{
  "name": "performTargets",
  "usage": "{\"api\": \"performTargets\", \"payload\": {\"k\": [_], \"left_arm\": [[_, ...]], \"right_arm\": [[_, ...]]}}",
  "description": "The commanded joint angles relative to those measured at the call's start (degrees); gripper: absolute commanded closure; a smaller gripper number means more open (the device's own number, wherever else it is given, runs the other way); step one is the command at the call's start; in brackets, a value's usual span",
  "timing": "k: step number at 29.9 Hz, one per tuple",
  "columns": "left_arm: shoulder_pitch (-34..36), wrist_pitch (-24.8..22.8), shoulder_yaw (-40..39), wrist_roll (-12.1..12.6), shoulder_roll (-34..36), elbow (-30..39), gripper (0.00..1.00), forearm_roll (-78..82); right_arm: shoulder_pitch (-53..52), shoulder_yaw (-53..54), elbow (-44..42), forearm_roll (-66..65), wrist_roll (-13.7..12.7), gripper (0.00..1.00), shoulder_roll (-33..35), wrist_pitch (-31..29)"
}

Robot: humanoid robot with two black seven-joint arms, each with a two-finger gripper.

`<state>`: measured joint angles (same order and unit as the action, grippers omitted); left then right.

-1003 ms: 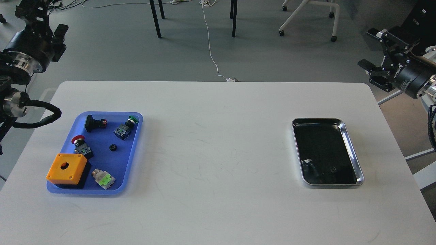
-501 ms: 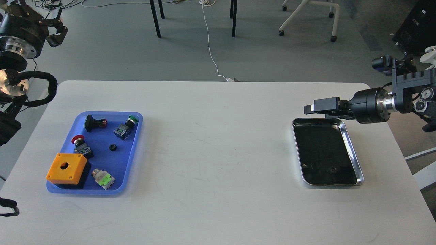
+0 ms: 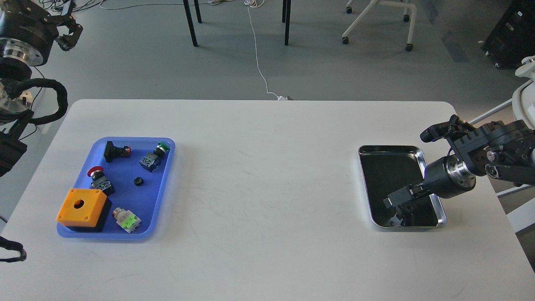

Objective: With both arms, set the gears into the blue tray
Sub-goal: 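Grasp another small black piece in the metal tray with the right gripper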

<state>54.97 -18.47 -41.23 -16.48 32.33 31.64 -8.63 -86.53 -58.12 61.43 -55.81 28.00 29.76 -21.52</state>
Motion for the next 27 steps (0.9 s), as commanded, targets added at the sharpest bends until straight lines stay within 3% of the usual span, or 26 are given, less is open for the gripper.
{"api": "performTargets", "payload": {"k": [1, 13, 27], "left_arm": [[0.0, -0.1, 0.1, 0.0, 0.4, 0.0, 0.02, 0.0], [-0.1, -2.2, 0.0, 0.0, 1.6, 0.0, 0.02, 0.0], [-0.2, -2.1, 0.0, -0.2, 2.5, 0.0, 0.02, 0.0]], "right_arm": [[0.0, -1.9, -1.0, -1.5, 0.0, 0.20, -2.0, 0.0], [1.0, -3.2, -3.0, -2.6, -0.1, 0.42, -6.0, 0.2], [-0.7, -4.6, -2.4, -3.9, -0.6, 0.42, -5.1, 0.2]]}}
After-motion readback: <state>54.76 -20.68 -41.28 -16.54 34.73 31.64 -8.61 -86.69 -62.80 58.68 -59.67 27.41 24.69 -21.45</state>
